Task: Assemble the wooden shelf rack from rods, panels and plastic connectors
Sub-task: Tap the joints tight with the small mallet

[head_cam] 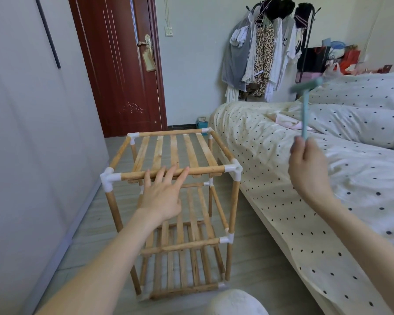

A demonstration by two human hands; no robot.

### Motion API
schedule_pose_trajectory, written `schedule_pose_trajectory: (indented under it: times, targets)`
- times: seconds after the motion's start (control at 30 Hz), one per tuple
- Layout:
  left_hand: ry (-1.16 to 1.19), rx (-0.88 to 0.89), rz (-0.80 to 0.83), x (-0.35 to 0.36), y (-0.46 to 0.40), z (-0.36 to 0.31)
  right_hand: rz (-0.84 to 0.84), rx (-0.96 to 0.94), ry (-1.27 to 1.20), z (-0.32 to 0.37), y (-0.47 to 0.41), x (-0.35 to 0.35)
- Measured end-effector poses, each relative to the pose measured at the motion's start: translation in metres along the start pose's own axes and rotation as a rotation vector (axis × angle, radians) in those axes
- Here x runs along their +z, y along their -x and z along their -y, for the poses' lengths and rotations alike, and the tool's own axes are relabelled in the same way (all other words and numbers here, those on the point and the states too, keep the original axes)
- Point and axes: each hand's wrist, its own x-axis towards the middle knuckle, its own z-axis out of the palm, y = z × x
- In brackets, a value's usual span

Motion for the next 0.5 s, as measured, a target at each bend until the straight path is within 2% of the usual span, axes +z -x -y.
schedule_pose_trajectory:
  times: [0.03, 0.07, 0.13, 0.17, 0.2, 0.3, 0.33, 0.37, 0.43, 0.47, 0.5]
  targets:
    - [-0.002, 0.0, 0.001, 0.0, 0.0, 0.0, 0.005, 0.012, 0.033, 0.002, 0.003, 0.002]
    - [-0.002, -0.001, 0.002, 0.0, 0.001, 0.001, 0.169, 0.064, 0.177, -0.002, 0.008, 0.008]
    - [-0.003, 0.002, 0.01, -0.001, 0.002, 0.001, 0.634, 0.182, 0.42, -0.02, 0.022, 0.014]
    - [-0.002, 0.004, 0.009, 0.0, 0.002, 0.001, 0.722, 0.206, 0.461, -0.025, 0.019, 0.012]
    - [-0.001, 0.005, 0.003, 0.001, 0.002, 0.001, 0.668, 0.188, 0.423, -0.027, 0.012, 0.008]
    - [-0.01, -0.002, -0.002, -0.002, 0.001, 0.0, 0.075, 0.094, 0.116, -0.024, 0.001, 0.002]
    - [-0.015, -0.003, -0.002, -0.003, 0.002, -0.001, 0.056, 0.054, 0.143, -0.021, 0.004, 0.003]
    - [-0.021, -0.002, -0.003, -0.004, 0.002, -0.001, 0.223, 0.051, 0.252, -0.023, 0.012, 0.008]
    - [-0.031, 0.005, -0.012, -0.004, 0.004, 0.0, 0.689, 0.028, 0.534, -0.034, 0.034, 0.021]
    - [-0.038, 0.019, -0.021, -0.005, 0.005, 0.002, 0.804, 0.023, 0.577, -0.04, 0.039, 0.024]
    - [-0.041, 0.042, -0.04, -0.007, 0.004, 0.005, 0.824, 0.007, 0.54, -0.044, 0.042, 0.026]
